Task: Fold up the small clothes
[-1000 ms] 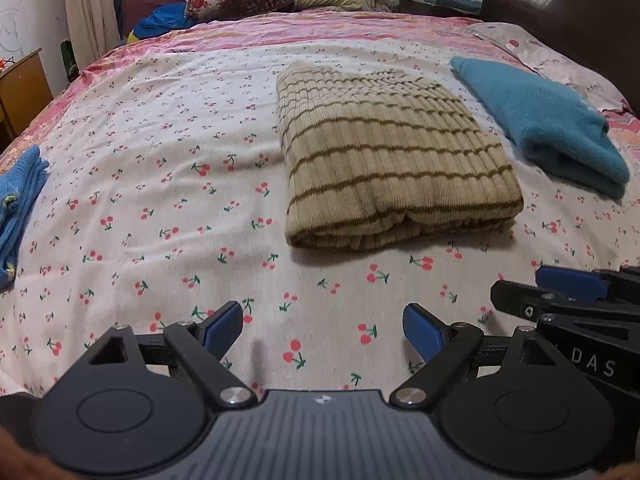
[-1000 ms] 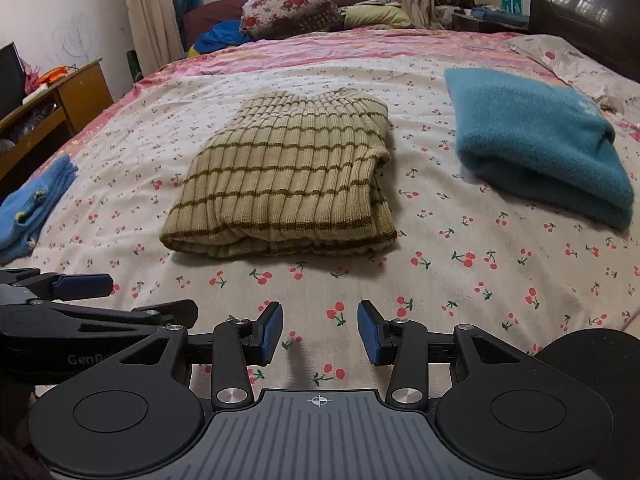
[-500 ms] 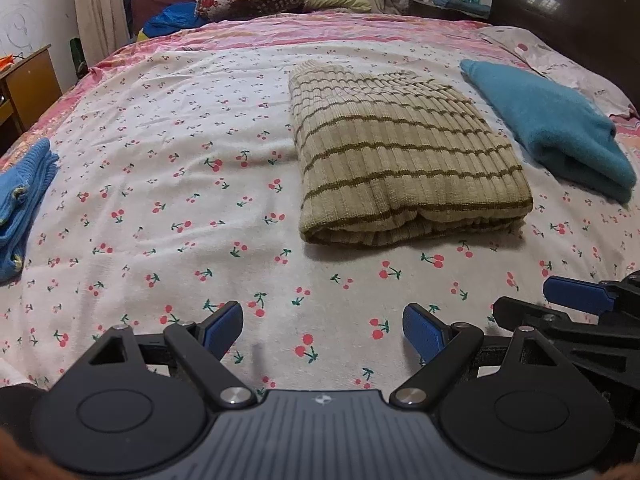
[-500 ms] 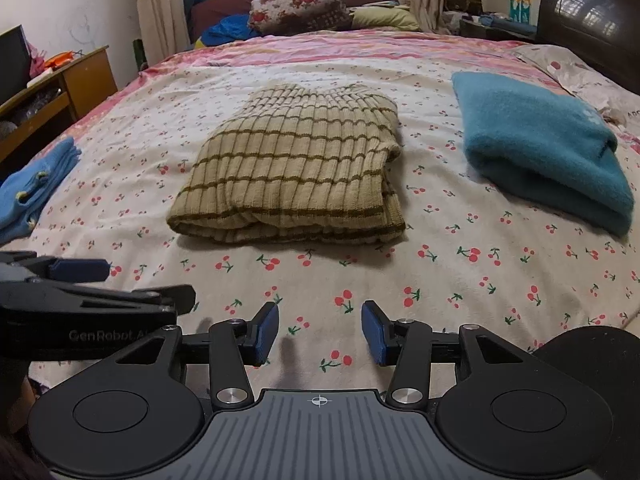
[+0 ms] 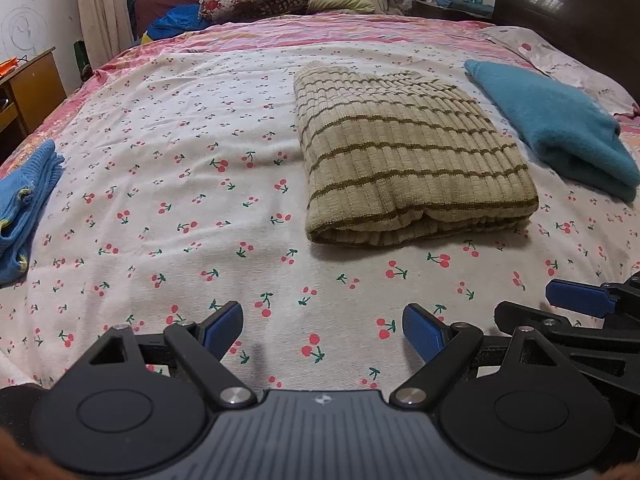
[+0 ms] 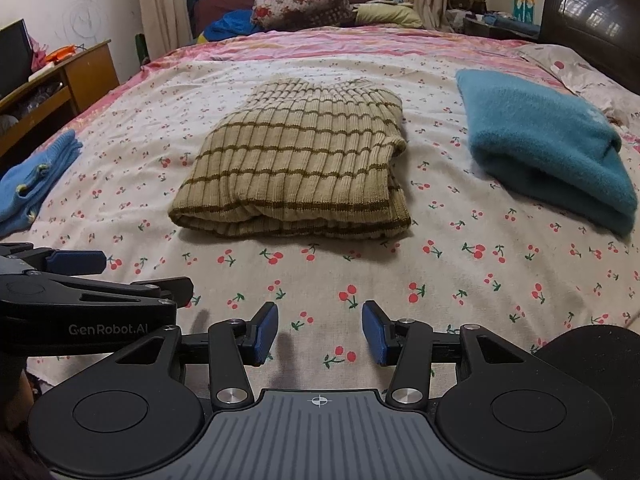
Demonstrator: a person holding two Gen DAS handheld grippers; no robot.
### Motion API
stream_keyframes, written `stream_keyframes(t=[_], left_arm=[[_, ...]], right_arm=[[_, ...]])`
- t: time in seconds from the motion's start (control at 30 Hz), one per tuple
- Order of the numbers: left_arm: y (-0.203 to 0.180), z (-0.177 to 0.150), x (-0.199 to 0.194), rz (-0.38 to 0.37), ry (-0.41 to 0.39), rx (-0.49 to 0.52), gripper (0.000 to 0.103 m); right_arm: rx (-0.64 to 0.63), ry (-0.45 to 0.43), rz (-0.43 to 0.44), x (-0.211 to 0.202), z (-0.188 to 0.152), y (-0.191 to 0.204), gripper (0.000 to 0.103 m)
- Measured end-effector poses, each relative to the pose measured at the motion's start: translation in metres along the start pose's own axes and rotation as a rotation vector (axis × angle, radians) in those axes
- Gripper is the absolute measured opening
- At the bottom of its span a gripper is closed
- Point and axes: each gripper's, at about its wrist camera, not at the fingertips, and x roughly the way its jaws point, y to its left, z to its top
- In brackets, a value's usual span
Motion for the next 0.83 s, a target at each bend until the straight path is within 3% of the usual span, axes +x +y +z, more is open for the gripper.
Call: stream_keyframes(t=[0.83], left_arm=[[-0.0011, -0.0005, -0.0038, 0.017, -0.021, 0.005, 0.092]], right_arm=[[-0.003, -0.001, -0.001, 0.0006, -0.0003, 0.0015, 0.047]])
